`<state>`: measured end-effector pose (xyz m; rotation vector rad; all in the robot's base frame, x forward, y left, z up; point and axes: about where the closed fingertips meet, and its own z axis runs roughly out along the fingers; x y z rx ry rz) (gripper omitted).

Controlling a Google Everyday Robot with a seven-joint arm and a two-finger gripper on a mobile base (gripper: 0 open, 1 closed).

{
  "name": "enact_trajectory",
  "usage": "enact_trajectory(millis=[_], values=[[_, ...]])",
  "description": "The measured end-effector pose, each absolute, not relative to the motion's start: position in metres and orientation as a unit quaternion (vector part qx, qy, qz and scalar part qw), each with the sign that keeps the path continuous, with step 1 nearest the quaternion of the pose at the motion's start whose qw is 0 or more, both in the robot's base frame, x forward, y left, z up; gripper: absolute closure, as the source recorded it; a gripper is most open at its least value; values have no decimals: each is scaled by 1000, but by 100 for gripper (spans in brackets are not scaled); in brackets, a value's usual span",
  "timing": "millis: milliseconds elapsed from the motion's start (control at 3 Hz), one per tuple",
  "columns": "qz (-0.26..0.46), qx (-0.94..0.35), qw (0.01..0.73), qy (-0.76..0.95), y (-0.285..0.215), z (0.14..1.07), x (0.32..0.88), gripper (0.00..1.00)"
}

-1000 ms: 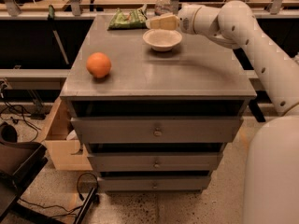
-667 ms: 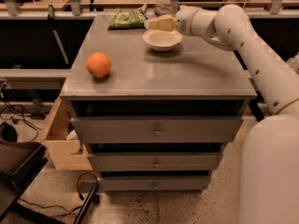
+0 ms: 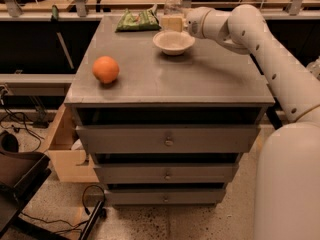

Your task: Pick water bottle from paper bowl and place on counter

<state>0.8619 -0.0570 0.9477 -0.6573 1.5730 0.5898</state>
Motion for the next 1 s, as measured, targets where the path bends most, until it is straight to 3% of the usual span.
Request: enact_trajectory(millis=[667, 1000], values=[[260, -288, 618, 684, -50, 946, 862, 93], [261, -289, 617, 683, -48, 947, 862, 100]])
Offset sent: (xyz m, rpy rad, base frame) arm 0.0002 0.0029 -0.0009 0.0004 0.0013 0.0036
